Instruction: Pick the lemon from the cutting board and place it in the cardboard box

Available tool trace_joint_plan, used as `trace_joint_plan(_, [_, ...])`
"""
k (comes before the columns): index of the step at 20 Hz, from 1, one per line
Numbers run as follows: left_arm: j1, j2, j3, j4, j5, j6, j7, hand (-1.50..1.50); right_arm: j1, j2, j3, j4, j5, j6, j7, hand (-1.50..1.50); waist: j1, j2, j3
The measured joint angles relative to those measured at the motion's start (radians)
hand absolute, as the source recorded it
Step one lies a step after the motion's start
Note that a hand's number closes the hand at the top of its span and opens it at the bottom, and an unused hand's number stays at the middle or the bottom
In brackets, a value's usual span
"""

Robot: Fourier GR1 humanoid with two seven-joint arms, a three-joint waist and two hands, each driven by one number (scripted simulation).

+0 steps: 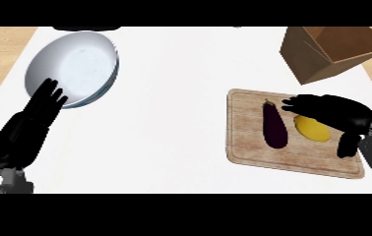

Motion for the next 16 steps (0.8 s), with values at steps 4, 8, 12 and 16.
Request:
trace_joint_plan(4, [0.016,-0.024,-0.004,-0.008,-0.020,-0.001,-0.016,0.00,-0.024,0.015,-0.018,0.053,0.033,-0.010,-0.022,1.50,0.000,0.000,0.000])
trace_joint_plan(8, [-0.004,-0.028,0.005,0.004,-0.027,-0.003,-0.015,0.00,-0.018,0.030,-0.033,0.065,0.041,-0.050,-0.064,1.50,-0.001,-0.001,0.001])
trace_joint_plan(12, [0.006,-0.029,0.012,-0.020,-0.024,-0.008,0.004,0.00,-0.026,0.059,-0.038,0.074,0.051,-0.084,-0.099,1.50,0.000,-0.002,-0.001])
trace_joint_plan(16, [-0.017,-0.024,0.032,0.015,-0.023,-0.025,-0.012,0.00,-0.032,0.060,-0.057,0.068,0.056,-0.089,-0.121,1.50,-0.002,-0.002,0.000])
